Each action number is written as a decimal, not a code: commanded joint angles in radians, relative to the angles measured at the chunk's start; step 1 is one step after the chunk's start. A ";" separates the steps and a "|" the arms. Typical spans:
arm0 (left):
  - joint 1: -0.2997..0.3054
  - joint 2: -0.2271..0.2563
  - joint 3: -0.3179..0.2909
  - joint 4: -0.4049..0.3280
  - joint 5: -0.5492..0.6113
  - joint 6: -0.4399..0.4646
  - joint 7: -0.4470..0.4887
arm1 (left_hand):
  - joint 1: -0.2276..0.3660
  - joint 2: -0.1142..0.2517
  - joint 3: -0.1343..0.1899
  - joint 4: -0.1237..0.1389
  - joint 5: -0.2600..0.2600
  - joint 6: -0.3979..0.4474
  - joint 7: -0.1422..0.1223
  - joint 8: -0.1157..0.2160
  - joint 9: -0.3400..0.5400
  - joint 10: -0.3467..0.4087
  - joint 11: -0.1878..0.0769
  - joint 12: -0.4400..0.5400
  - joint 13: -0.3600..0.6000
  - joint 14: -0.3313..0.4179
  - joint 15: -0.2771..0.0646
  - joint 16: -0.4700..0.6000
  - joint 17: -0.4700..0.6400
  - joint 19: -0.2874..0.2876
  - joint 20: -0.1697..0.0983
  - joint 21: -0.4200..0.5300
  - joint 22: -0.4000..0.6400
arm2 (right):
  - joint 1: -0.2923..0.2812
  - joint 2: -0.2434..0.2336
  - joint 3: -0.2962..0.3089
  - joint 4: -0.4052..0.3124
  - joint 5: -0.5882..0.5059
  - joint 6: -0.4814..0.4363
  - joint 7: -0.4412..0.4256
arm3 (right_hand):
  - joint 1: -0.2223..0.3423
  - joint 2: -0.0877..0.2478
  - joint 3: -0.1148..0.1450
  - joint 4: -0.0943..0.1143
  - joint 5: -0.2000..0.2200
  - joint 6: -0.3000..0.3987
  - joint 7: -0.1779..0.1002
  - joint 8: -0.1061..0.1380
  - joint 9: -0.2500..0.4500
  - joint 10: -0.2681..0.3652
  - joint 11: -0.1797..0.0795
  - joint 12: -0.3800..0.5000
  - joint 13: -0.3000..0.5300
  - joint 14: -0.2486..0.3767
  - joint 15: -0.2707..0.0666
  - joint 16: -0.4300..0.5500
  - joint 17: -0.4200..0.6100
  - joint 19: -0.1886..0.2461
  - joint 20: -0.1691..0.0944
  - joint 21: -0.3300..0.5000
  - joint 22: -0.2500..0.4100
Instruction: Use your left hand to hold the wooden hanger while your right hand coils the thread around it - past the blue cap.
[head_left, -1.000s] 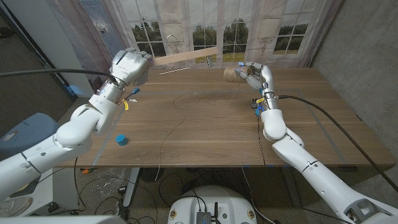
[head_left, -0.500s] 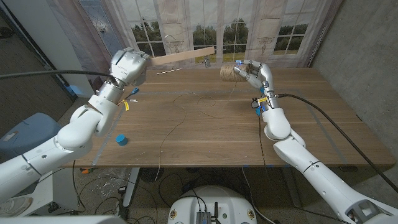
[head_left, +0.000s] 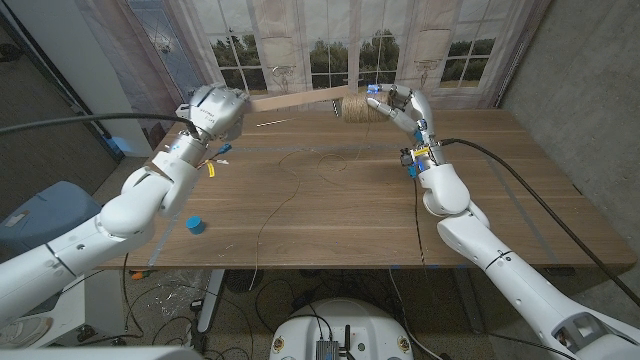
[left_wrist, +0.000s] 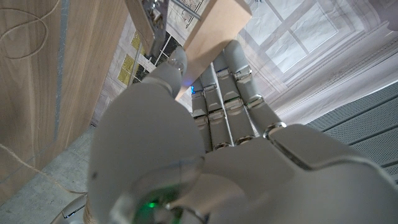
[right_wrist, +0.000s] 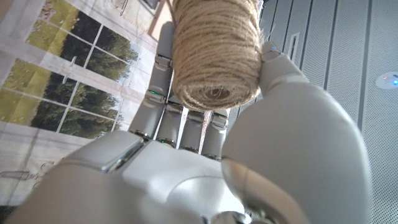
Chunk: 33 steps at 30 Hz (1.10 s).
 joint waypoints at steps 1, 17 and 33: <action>-0.052 -0.011 0.056 0.029 -0.008 -0.059 -0.007 | -0.003 0.042 0.050 0.022 0.021 0.117 -0.106 0.004 0.181 0.147 -0.142 0.003 0.031 0.195 -0.270 0.003 0.288 -0.004 -0.092 0.004 0.003 | 0.082 0.019 -0.041 0.021 0.107 -0.002 0.174 | 0.315 0.303 -0.002 0.000 0.000 0.014 0.000 -0.003 0.004 0.008 -0.001 -0.005 0.003 0.238 -0.345 0.002 0.004 -0.036 -0.112 0.011 0.003; -0.088 -0.019 0.100 0.049 0.007 -0.119 0.015 | -0.005 0.041 0.053 0.021 0.021 0.118 -0.106 0.001 0.182 0.149 -0.139 -0.003 0.032 0.197 -0.269 -0.002 0.289 -0.005 -0.093 0.006 0.003 | 0.189 0.078 -0.094 0.077 0.227 -0.057 0.312 | 0.322 0.303 -0.008 0.001 0.000 0.018 0.004 -0.008 0.006 0.016 0.003 -0.009 0.002 0.243 -0.344 -0.005 0.010 -0.042 -0.112 0.038 0.003; -0.089 -0.001 0.110 0.031 0.035 -0.163 0.017 | -0.006 0.040 0.055 0.020 0.021 0.120 -0.104 -0.002 0.184 0.152 -0.139 -0.008 0.035 0.198 -0.269 -0.007 0.292 -0.006 -0.093 0.008 0.003 | 0.291 0.135 -0.108 0.155 0.354 -0.179 0.390 | 0.327 0.302 -0.013 0.001 -0.001 0.021 0.005 -0.012 0.007 0.021 0.006 -0.013 0.003 0.249 -0.344 -0.010 0.017 -0.047 -0.111 0.062 0.002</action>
